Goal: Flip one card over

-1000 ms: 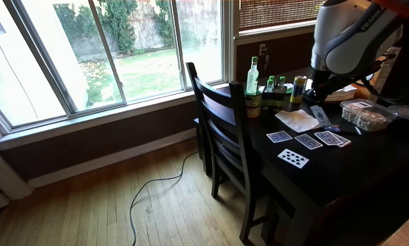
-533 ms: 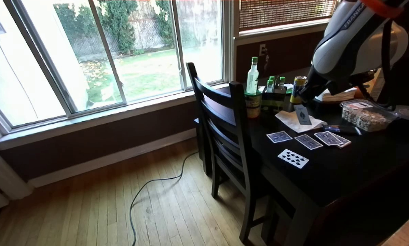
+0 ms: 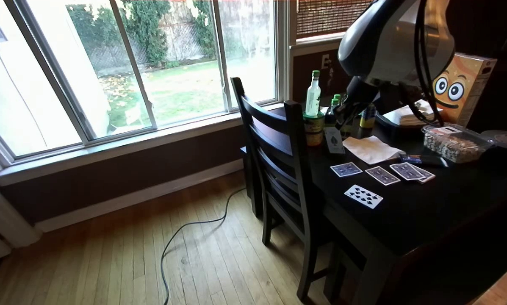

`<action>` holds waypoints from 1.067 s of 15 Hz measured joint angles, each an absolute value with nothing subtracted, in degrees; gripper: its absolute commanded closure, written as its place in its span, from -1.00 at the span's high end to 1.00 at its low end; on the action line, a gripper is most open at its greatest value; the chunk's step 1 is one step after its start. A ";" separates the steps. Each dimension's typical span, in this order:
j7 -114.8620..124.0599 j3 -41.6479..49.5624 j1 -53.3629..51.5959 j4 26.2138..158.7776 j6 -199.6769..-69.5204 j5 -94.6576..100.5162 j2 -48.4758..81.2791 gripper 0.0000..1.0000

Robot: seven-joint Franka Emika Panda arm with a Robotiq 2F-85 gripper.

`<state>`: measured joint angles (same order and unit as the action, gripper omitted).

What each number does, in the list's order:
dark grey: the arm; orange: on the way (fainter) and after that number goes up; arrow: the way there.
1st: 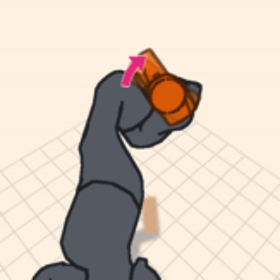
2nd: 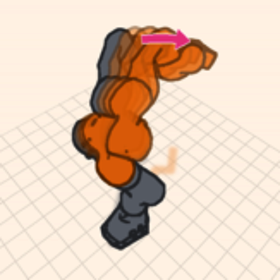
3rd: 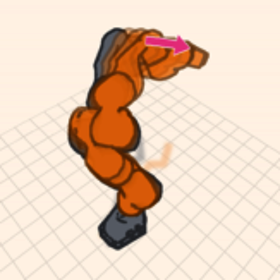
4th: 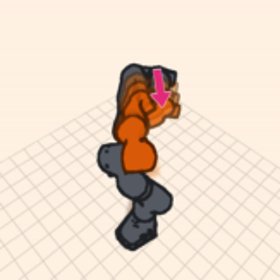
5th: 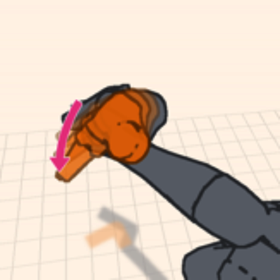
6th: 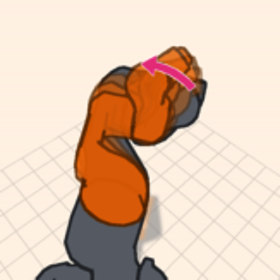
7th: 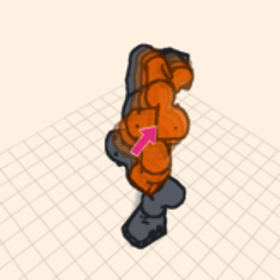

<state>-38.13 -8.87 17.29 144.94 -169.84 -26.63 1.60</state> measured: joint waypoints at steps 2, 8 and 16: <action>-45.78 -8.95 18.30 142.95 -165.98 -33.66 1.41 -1.00; -69.09 -5.50 24.57 139.17 -151.10 -50.42 1.43 -1.00; -88.66 9.13 24.63 137.45 -126.13 -54.37 6.96 -1.00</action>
